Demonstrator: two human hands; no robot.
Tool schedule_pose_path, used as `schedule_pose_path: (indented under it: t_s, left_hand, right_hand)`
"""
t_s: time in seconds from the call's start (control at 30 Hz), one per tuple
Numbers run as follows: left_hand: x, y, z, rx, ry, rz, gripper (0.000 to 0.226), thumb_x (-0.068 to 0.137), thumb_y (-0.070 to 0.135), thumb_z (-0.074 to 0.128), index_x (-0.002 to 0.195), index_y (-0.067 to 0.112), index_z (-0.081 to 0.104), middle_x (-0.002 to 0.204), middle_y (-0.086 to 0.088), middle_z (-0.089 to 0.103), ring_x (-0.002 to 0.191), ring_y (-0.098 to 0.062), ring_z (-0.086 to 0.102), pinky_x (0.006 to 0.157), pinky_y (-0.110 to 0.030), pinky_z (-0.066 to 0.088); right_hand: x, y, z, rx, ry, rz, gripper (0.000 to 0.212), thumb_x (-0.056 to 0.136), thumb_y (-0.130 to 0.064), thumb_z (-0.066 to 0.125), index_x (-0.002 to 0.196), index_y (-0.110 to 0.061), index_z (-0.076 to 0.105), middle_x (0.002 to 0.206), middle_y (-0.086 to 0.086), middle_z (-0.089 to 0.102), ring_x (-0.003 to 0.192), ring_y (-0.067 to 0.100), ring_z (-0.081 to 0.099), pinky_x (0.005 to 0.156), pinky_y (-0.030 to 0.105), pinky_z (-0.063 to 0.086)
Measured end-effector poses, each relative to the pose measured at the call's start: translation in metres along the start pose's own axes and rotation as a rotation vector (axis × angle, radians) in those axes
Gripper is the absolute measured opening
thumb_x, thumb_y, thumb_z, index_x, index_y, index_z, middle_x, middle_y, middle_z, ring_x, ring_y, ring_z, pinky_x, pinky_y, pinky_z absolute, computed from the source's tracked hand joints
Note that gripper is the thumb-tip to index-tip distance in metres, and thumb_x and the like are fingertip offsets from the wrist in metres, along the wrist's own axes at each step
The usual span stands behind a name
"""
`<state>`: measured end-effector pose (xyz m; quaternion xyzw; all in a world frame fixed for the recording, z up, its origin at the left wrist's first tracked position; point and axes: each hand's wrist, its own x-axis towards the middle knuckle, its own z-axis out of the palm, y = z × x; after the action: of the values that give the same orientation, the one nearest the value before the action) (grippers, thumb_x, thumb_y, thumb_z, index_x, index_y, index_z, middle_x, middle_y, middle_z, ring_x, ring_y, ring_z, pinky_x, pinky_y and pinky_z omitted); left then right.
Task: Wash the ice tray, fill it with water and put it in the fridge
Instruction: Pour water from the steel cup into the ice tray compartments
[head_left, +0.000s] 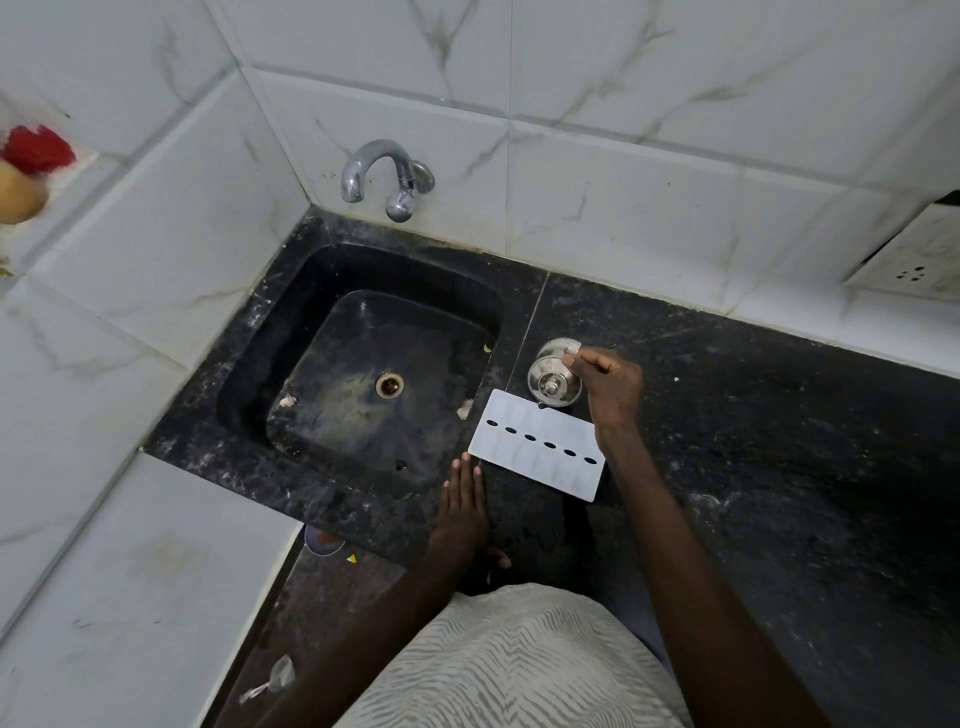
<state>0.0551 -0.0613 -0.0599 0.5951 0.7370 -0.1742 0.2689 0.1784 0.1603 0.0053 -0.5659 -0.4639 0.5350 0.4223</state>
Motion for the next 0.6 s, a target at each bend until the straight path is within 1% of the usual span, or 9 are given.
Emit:
schedule_pose_path:
  t_s: [0.07, 0.13, 0.2, 0.27, 0.3, 0.4, 0.43, 0.5, 0.6]
  left_hand:
    - [0.000, 0.000, 0.001, -0.007, 0.011, -0.004, 0.119, 0.095, 0.072, 0.043, 0.158, -0.010, -0.015, 0.160, -0.027, -0.030, 0.154, -0.047, -0.022, 0.130, -0.052, -0.003]
    - [0.000, 0.000, 0.001, -0.012, 0.022, -0.010, 0.109, 0.101, 0.065, 0.039, 0.158, -0.010, -0.014, 0.162, -0.029, -0.028, 0.155, -0.047, -0.020, 0.130, -0.052, -0.003]
    - [0.000, 0.000, 0.002, -0.026, 0.005, -0.003, 0.120, 0.095, 0.070, 0.047, 0.156, -0.011, -0.017, 0.161, -0.032, -0.029, 0.154, -0.047, -0.022, 0.130, -0.053, -0.003]
    - [0.000, -0.001, 0.002, -0.020, -0.005, 0.011, 0.132, 0.087, 0.076, 0.053, 0.154, -0.011, -0.020, 0.156, -0.029, -0.033, 0.152, -0.046, -0.025, 0.130, -0.053, -0.002]
    - [0.000, -0.001, 0.002, -0.018, -0.001, 0.011, 0.132, 0.087, 0.076, 0.053, 0.154, -0.011, -0.019, 0.156, -0.028, -0.034, 0.153, -0.047, -0.024, 0.130, -0.053, -0.002]
    - [0.001, -0.001, 0.002, -0.022, 0.016, -0.001, 0.121, 0.094, 0.071, 0.047, 0.156, -0.011, -0.017, 0.158, -0.032, -0.033, 0.155, -0.049, -0.019, 0.130, -0.053, -0.002]
    - [0.001, -0.001, 0.002, -0.024, 0.012, -0.002, 0.123, 0.093, 0.073, 0.047, 0.157, -0.012, -0.016, 0.160, -0.033, -0.030, 0.155, -0.049, -0.018, 0.130, -0.053, -0.003]
    - [0.001, -0.001, 0.002, -0.024, -0.004, 0.001, 0.132, 0.087, 0.077, 0.052, 0.157, -0.012, -0.016, 0.162, -0.034, -0.027, 0.155, -0.049, -0.019, 0.130, -0.052, -0.003]
    - [0.001, -0.001, 0.002, -0.025, -0.001, 0.009, 0.140, 0.080, 0.080, 0.057, 0.157, -0.012, -0.017, 0.161, -0.031, -0.029, 0.155, -0.049, -0.021, 0.130, -0.053, -0.004]
  right_hand:
    - [-0.003, -0.002, 0.004, -0.017, -0.031, -0.024, 0.019, 0.081, -0.002, 0.085, 0.099, -0.002, 0.081, 0.102, 0.013, 0.077, 0.087, 0.016, 0.072, 0.079, 0.030, 0.061]
    - [-0.006, -0.003, 0.007, -0.048, -0.067, -0.067, 0.018, 0.081, -0.003, 0.085, 0.097, -0.012, 0.082, 0.099, 0.005, 0.078, 0.089, 0.014, 0.073, 0.082, 0.032, 0.062]
    - [-0.009, -0.003, 0.008, -0.078, -0.102, -0.106, 0.020, 0.082, -0.004, 0.084, 0.098, -0.017, 0.082, 0.097, 0.000, 0.078, 0.090, 0.013, 0.074, 0.083, 0.032, 0.062]
    - [-0.010, -0.003, 0.009, -0.085, -0.115, -0.133, 0.020, 0.082, -0.004, 0.084, 0.099, -0.014, 0.082, 0.099, 0.001, 0.078, 0.092, 0.015, 0.074, 0.085, 0.036, 0.063]
    - [-0.011, -0.004, 0.009, -0.083, -0.114, -0.142, 0.020, 0.082, -0.003, 0.084, 0.100, -0.014, 0.082, 0.099, 0.002, 0.078, 0.092, 0.016, 0.074, 0.086, 0.038, 0.064]
    - [-0.011, -0.004, 0.010, -0.087, -0.107, -0.155, 0.021, 0.082, -0.001, 0.084, 0.099, -0.013, 0.081, 0.099, 0.003, 0.078, 0.095, 0.023, 0.075, 0.089, 0.045, 0.063]
    - [-0.011, -0.004, 0.010, -0.087, -0.103, -0.158, 0.021, 0.081, -0.001, 0.084, 0.099, -0.012, 0.081, 0.099, 0.004, 0.078, 0.096, 0.025, 0.075, 0.089, 0.046, 0.063]
    - [-0.011, -0.005, 0.010, -0.071, -0.098, -0.160, 0.022, 0.081, 0.001, 0.084, 0.099, -0.011, 0.081, 0.099, 0.006, 0.078, 0.097, 0.027, 0.075, 0.090, 0.047, 0.062]
    - [-0.012, -0.005, 0.010, -0.046, -0.097, -0.160, 0.025, 0.080, 0.001, 0.084, 0.097, -0.017, 0.081, 0.098, 0.005, 0.079, 0.097, 0.026, 0.076, 0.091, 0.047, 0.062]
